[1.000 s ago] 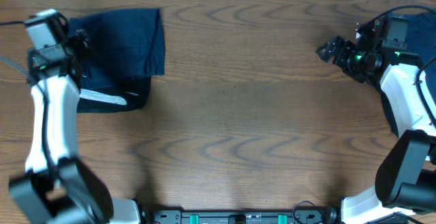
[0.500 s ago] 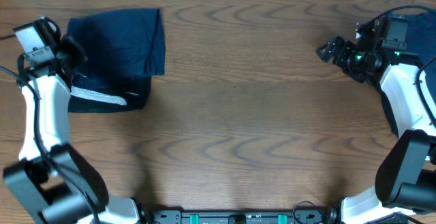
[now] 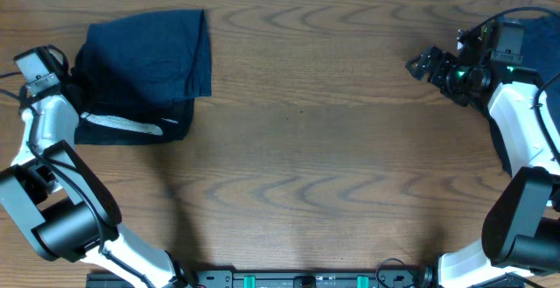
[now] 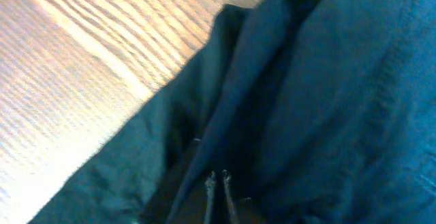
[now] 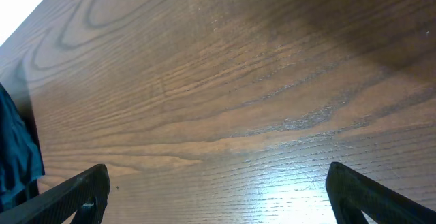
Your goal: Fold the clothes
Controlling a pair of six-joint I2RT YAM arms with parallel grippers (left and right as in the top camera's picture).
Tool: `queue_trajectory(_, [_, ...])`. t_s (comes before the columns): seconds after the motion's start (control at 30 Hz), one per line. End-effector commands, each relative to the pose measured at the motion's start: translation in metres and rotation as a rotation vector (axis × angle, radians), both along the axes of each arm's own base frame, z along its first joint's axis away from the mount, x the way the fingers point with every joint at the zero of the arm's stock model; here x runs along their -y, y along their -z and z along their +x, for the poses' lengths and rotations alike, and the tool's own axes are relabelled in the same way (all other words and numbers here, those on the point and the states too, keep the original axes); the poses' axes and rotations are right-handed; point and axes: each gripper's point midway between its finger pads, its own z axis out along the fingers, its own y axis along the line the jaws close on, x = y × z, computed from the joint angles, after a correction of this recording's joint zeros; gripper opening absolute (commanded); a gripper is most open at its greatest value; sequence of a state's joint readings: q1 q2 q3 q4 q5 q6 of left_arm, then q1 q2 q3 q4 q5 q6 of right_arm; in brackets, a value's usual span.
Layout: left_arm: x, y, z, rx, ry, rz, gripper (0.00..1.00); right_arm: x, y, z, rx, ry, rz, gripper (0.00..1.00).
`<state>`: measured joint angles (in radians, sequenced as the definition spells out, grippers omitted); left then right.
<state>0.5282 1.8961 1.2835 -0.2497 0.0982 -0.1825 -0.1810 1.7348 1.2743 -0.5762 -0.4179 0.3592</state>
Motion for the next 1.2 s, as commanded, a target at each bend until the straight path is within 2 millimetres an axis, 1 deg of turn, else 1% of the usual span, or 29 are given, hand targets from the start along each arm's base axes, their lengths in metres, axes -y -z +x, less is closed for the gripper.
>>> queue_trajectory(0.0, [-0.002, -0.021, -0.001, 0.034, 0.003, 0.034, 0.06, 0.001, 0.003, -0.001, -0.008, 0.001, 0.001, 0.99])
queue_trajectory(0.07, [0.002, -0.044, 0.002, 0.080, 0.011, 0.052, 0.06, 0.001, 0.003, -0.001, -0.008, 0.001, 0.001, 0.99])
queue_trajectory(0.13, [0.007, -0.078, 0.003, 0.151, 0.003, 0.075, 0.06, 0.001, 0.003, -0.001, -0.008, 0.001, 0.001, 0.99])
queue_trajectory(0.2, [0.016, -0.113, -0.001, 0.220, -0.018, 0.079, 0.06, 0.001, 0.003, -0.001, -0.008, 0.001, 0.001, 0.99])
queue_trajectory(0.23, [0.023, -0.131, -0.006, 0.254, -0.032, 0.069, 0.06, 0.001, 0.003, -0.001, -0.008, 0.001, 0.001, 0.99])
queue_trajectory(0.27, [0.031, -0.144, -0.010, 0.277, -0.038, 0.061, 0.06, 0.001, 0.003, -0.001, -0.008, 0.001, 0.001, 0.99])
queue_trajectory(0.33, [0.049, -0.167, -0.017, 0.314, -0.032, 0.048, 0.06, 0.001, 0.003, -0.001, -0.008, 0.001, 0.001, 0.99])
queue_trajectory(0.37, [0.058, -0.175, -0.019, 0.327, -0.018, 0.049, 0.07, 0.001, 0.003, -0.001, -0.008, 0.001, 0.001, 0.99])
queue_trajectory(0.4, [0.066, -0.181, -0.020, 0.336, -0.001, 0.051, 0.13, 0.001, 0.003, -0.001, -0.008, 0.001, 0.001, 0.99])
queue_trajectory(0.43, [0.073, -0.186, -0.020, 0.344, 0.014, 0.052, 0.17, 0.001, 0.003, -0.001, -0.008, 0.001, 0.001, 0.99])
queue_trajectory(0.47, [0.080, -0.190, -0.020, 0.351, 0.030, 0.052, 0.27, 0.001, 0.003, -0.001, -0.008, 0.001, 0.001, 0.99])
queue_trajectory(0.53, [0.088, -0.194, -0.019, 0.359, 0.048, 0.052, 0.48, 0.001, 0.003, -0.001, -0.008, 0.001, 0.001, 0.99])
queue_trajectory(0.57, [0.090, -0.194, -0.018, 0.359, 0.052, 0.051, 0.63, 0.001, 0.003, -0.001, -0.008, 0.001, 0.001, 0.99])
queue_trajectory(0.6, [0.091, -0.193, -0.017, 0.358, 0.054, 0.050, 0.74, 0.001, 0.003, -0.001, -0.008, 0.001, 0.001, 0.99])
queue_trajectory(0.63, [0.091, -0.192, -0.017, 0.356, 0.054, 0.049, 0.91, 0.001, 0.003, -0.001, -0.008, 0.001, 0.001, 0.99])
queue_trajectory(0.67, [0.090, -0.191, -0.017, 0.353, 0.054, 0.048, 0.98, 0.001, 0.003, -0.001, -0.008, 0.001, 0.001, 0.99])
queue_trajectory(1.17, [0.090, -0.189, -0.016, 0.348, 0.054, 0.046, 0.98, 0.001, 0.003, -0.001, -0.008, 0.001, 0.001, 0.99])
